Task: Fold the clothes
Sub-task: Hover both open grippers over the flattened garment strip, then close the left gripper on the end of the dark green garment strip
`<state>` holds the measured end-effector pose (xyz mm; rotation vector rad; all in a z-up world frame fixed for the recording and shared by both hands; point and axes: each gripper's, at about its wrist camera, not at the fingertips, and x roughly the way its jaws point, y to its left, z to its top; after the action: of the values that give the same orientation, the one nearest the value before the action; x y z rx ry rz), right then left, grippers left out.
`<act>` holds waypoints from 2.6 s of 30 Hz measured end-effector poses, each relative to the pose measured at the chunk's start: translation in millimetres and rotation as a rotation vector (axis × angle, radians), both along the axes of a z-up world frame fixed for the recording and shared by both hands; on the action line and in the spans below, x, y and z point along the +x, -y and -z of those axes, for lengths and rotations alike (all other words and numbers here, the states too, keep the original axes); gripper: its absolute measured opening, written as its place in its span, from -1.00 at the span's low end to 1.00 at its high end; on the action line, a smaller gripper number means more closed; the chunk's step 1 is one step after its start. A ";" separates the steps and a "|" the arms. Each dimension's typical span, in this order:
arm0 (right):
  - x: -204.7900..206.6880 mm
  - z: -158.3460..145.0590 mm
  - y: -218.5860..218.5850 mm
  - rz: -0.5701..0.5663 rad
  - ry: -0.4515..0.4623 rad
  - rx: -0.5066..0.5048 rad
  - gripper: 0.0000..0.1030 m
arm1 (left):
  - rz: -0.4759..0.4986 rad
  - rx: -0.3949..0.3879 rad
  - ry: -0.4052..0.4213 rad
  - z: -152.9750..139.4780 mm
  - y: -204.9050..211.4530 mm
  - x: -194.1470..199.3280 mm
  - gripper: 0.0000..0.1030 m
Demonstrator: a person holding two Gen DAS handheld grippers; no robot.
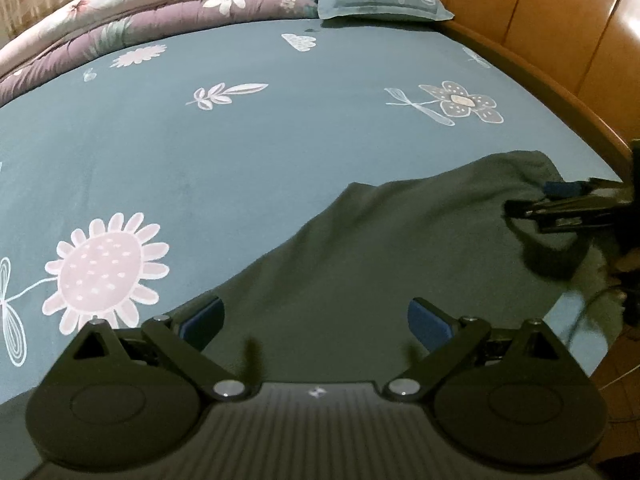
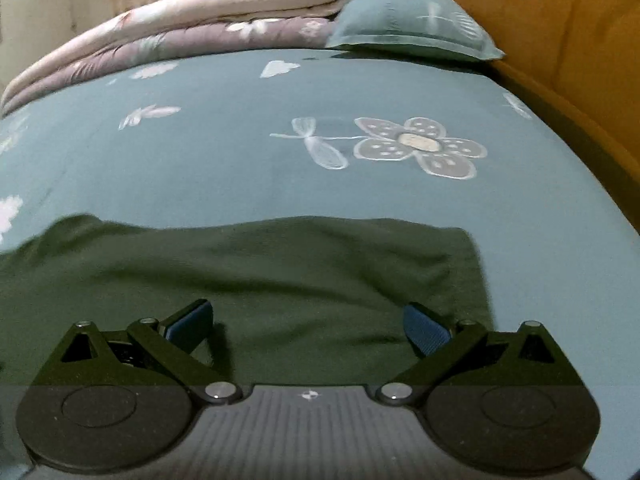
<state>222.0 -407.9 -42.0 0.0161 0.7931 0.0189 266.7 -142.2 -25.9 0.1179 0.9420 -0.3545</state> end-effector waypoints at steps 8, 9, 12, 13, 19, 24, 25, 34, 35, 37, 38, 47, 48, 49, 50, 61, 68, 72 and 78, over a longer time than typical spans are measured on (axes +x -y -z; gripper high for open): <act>-28.4 11.7 -53.8 -0.190 -0.076 -0.061 1.00 | 0.049 0.023 -0.016 8.7 12.7 2.3 0.90; -34.9 15.0 -51.2 -0.192 -0.068 -0.066 1.00 | 0.050 0.026 -0.019 10.3 13.1 2.1 0.90; -46.9 15.6 -42.0 -0.189 -0.093 -0.100 1.00 | 0.041 0.025 -0.027 12.3 13.3 2.9 0.90; -49.2 11.0 -41.1 -0.183 -0.096 -0.123 1.00 | 0.041 0.021 -0.025 12.1 13.8 3.0 0.90; -55.8 -6.0 -61.3 -0.257 -0.044 -0.148 1.00 | 0.073 0.023 -0.002 9.5 22.5 0.9 0.90; -55.4 13.1 -76.6 -0.288 -0.088 -0.121 1.00 | 0.078 0.047 -0.005 11.5 18.7 -8.7 0.90; -55.6 16.5 -76.3 -0.282 -0.093 -0.115 1.00 | 0.081 0.047 -0.008 12.3 16.5 -12.0 0.90; -54.5 18.0 -67.4 -0.288 -0.116 -0.089 1.00 | 0.049 0.019 -0.119 44.4 7.7 -38.9 0.90; -53.9 17.6 -68.4 -0.285 -0.120 -0.091 1.00 | 0.040 -0.012 -0.098 39.1 4.2 -40.9 0.90; -52.6 16.8 -70.2 -0.280 -0.130 -0.094 1.00 | 0.015 -0.096 -0.050 24.7 -8.1 -41.7 0.91; -51.4 16.1 -70.2 -0.279 -0.138 -0.094 1.00 | -0.002 -0.109 -0.031 19.6 -15.1 -40.9 0.91; -44.6 -8.6 -80.3 -0.305 -0.143 -0.023 1.00 | -0.234 -0.024 -0.011 14.6 -102.4 -41.0 0.91; -43.7 -10.9 -84.7 -0.318 -0.139 -0.017 1.00 | -0.267 -0.026 -0.017 15.7 -115.1 -43.5 0.91; -42.5 -12.8 -90.5 -0.329 -0.133 -0.020 1.00 | -0.300 -0.027 -0.024 17.1 -127.5 -46.5 0.91; -41.2 -14.0 -97.5 -0.341 -0.129 -0.028 1.00 | -0.334 -0.029 -0.031 18.4 -139.9 -49.5 0.91; -27.8 -24.0 -185.4 -0.485 -0.160 -0.041 1.00 | -0.524 -0.164 -0.043 44.8 -251.5 -90.4 0.91; -21.5 -31.9 -254.4 -0.592 -0.173 -0.050 1.00 | -0.576 -0.247 -0.001 31.3 -299.0 -104.9 0.91; -18.7 -32.9 -295.1 -0.683 -0.185 -0.016 1.00 | -0.679 -0.383 0.023 33.5 -336.8 -129.2 0.91; -17.0 -32.4 -337.1 -0.751 -0.207 -0.022 1.00 | -0.859 -0.606 0.045 51.3 -385.1 -168.1 0.90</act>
<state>205.0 -70.7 -9.6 -0.3056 0.9689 0.7289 98.6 242.9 -77.3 -0.8115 0.7269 0.1735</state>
